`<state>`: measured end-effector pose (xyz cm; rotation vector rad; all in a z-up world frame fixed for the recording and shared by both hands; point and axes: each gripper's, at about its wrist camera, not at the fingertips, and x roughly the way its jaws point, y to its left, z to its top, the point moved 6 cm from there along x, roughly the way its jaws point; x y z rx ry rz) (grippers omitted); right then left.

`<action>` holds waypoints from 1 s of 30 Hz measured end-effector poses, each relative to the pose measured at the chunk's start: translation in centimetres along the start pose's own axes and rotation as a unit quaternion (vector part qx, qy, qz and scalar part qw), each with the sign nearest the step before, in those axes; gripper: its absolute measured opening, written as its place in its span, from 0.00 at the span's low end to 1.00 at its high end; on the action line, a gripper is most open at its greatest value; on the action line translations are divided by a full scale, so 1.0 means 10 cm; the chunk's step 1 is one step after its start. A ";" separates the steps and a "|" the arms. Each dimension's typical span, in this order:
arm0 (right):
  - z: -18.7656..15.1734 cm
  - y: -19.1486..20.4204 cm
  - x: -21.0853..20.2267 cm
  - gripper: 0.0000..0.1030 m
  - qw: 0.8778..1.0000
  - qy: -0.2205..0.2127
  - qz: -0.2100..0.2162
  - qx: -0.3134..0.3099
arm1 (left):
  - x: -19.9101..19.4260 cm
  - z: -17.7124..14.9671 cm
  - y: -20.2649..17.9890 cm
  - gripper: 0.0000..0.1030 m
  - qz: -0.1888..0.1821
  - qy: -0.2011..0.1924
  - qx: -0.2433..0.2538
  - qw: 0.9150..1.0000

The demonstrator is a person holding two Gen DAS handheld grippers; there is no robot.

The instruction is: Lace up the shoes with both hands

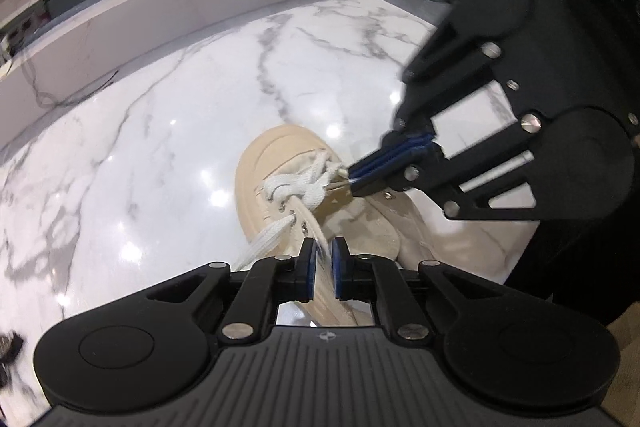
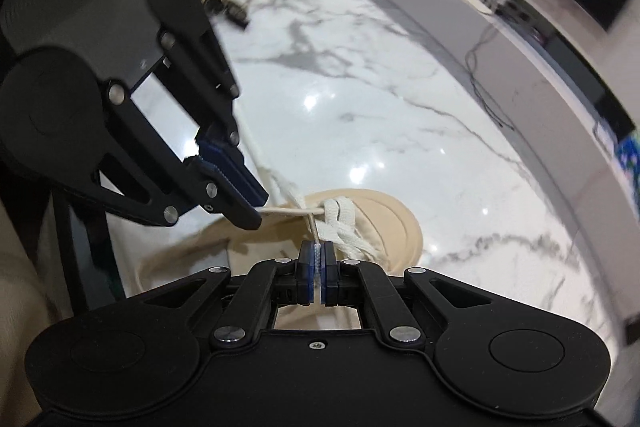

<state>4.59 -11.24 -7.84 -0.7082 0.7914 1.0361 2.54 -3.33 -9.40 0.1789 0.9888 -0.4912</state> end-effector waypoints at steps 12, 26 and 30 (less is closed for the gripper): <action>-0.05 0.04 0.04 0.01 0.998 -0.009 0.024 0.051 | -0.03 -0.01 0.08 0.07 0.025 0.004 -0.018 1.000; 0.04 0.04 0.19 0.01 0.999 0.005 0.028 0.041 | 0.01 0.00 0.07 0.08 0.029 0.014 -0.013 0.999; 0.05 0.05 0.20 0.01 0.999 0.007 0.026 0.037 | 0.01 0.01 0.06 0.09 0.031 0.015 -0.009 0.999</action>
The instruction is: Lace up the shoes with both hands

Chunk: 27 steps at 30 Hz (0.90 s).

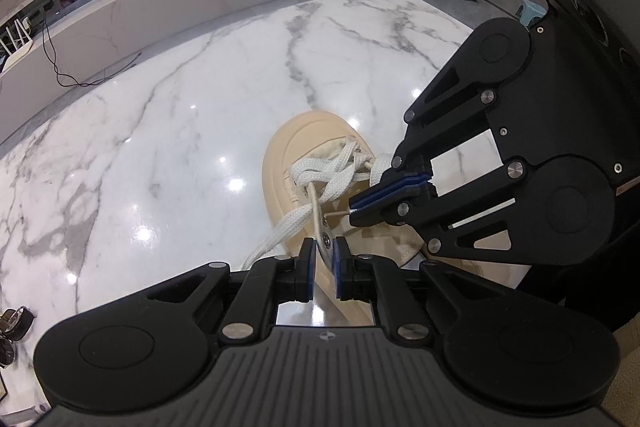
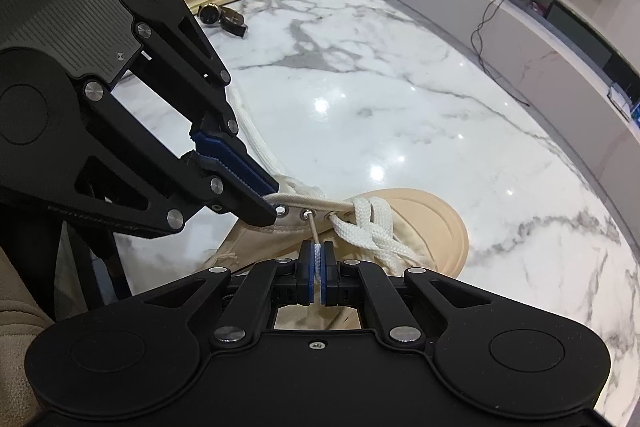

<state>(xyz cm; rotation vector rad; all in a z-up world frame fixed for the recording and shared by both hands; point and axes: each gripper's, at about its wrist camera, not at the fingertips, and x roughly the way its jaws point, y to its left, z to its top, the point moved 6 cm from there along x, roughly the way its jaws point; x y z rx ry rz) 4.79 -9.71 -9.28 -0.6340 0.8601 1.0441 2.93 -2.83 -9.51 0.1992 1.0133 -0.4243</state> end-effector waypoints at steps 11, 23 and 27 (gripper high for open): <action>0.01 0.01 -0.03 0.01 1.000 -0.003 -0.005 -0.003 | 0.00 0.00 -0.02 0.09 0.001 0.002 0.006 1.000; 0.00 -0.01 -0.01 0.01 1.000 0.003 -0.006 -0.003 | -0.02 0.01 -0.03 0.09 0.000 0.002 0.006 1.000; 0.01 0.02 0.01 0.01 1.000 0.005 -0.002 -0.010 | -0.02 0.01 -0.03 0.09 0.001 0.001 0.005 1.000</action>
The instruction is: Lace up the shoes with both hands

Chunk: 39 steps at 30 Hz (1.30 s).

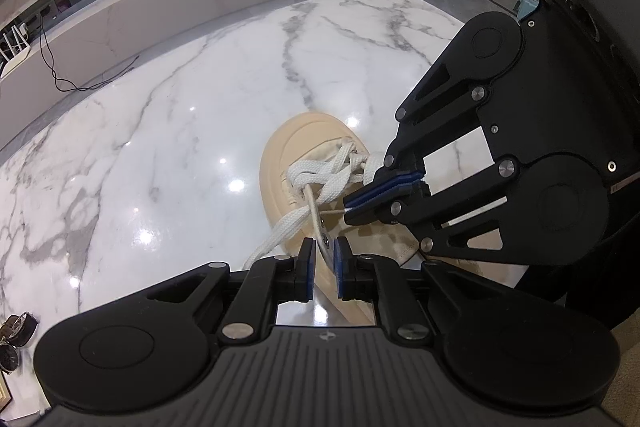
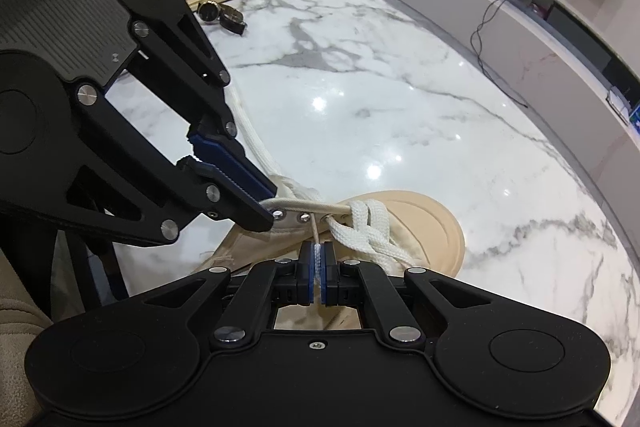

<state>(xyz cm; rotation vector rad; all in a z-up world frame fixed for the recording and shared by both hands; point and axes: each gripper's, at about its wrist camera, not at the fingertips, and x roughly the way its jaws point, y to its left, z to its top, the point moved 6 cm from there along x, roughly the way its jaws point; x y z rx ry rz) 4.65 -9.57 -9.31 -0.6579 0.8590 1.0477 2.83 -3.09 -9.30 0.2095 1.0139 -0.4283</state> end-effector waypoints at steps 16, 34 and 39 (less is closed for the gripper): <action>0.06 0.03 -0.03 0.01 1.000 -0.013 -0.001 -0.002 | -0.07 0.01 0.00 0.09 -0.013 -0.013 0.012 1.000; 0.10 -0.02 -0.14 0.01 0.999 -0.045 0.004 0.020 | -0.19 -0.09 0.11 0.19 -0.003 -0.021 0.046 0.999; 0.11 -0.05 -0.17 0.01 0.998 -0.053 0.008 0.027 | -0.16 -0.13 0.10 0.19 -0.017 -0.040 0.087 0.995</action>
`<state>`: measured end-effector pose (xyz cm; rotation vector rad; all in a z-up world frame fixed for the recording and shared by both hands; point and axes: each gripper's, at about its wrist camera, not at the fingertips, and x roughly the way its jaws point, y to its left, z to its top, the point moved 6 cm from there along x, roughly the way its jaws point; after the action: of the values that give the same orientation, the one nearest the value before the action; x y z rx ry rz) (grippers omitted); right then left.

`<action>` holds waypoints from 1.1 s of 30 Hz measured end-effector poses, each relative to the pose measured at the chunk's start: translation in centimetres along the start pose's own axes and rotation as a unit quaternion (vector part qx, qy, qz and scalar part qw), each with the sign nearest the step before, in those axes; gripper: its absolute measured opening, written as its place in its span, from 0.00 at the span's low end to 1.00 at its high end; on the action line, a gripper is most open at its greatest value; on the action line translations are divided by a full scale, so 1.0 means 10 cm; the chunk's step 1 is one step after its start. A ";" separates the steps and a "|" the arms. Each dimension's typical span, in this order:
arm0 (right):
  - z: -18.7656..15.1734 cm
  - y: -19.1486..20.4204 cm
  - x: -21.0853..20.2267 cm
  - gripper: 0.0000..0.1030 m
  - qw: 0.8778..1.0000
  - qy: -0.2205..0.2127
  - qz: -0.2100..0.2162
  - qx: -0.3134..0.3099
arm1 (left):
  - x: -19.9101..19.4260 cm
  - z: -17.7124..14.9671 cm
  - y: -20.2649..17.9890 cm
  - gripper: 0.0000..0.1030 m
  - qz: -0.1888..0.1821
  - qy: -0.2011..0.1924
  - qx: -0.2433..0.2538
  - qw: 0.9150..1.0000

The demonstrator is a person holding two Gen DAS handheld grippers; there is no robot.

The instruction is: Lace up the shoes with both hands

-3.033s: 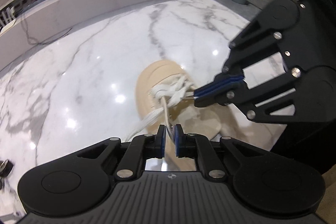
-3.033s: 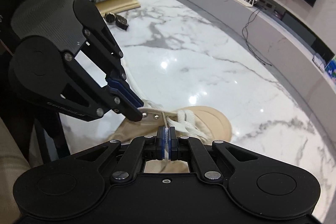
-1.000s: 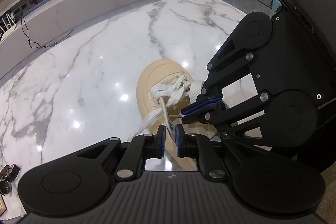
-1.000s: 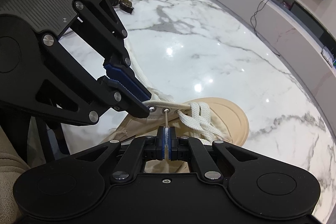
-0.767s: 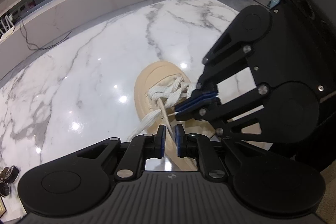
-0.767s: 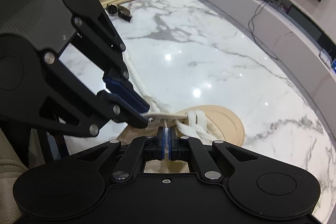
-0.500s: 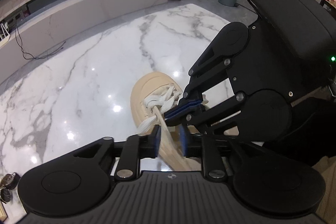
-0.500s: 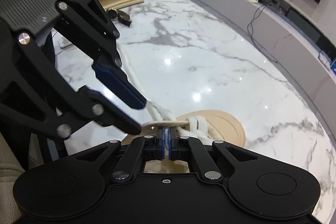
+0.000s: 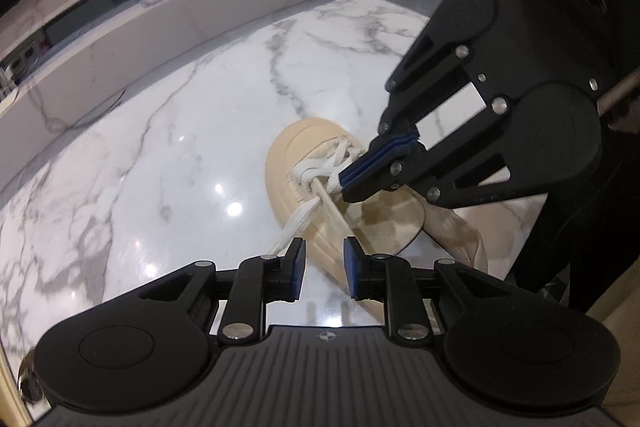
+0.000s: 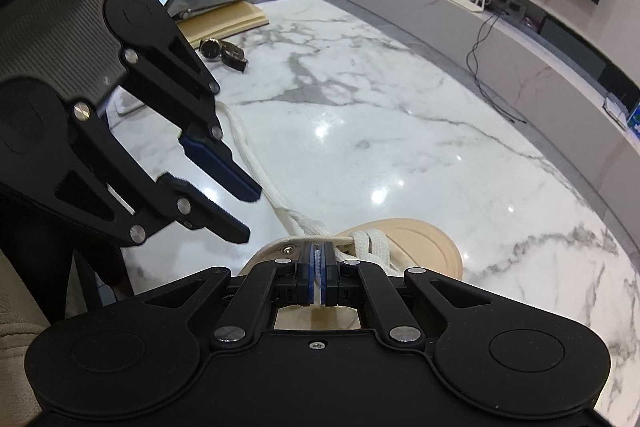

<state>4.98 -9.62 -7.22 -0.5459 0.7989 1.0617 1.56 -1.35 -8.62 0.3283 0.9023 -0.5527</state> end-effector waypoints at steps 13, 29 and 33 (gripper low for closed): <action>-0.07 -0.01 -0.10 0.11 1.000 0.003 -0.012 -0.016 | 0.09 -0.02 -0.04 0.19 0.002 -0.001 0.035 0.999; -0.11 0.19 -0.09 0.22 0.985 0.044 -0.019 -0.167 | 0.00 0.02 -0.09 0.27 -0.013 -0.006 0.001 1.000; -0.15 0.20 -0.02 0.22 0.978 0.064 -0.018 -0.200 | -0.03 0.07 -0.20 0.37 -0.029 -0.014 0.006 0.999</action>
<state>2.61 -10.01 -7.96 -0.9744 0.6853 1.1685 0.69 -3.17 -8.04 0.3044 0.8845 -0.6156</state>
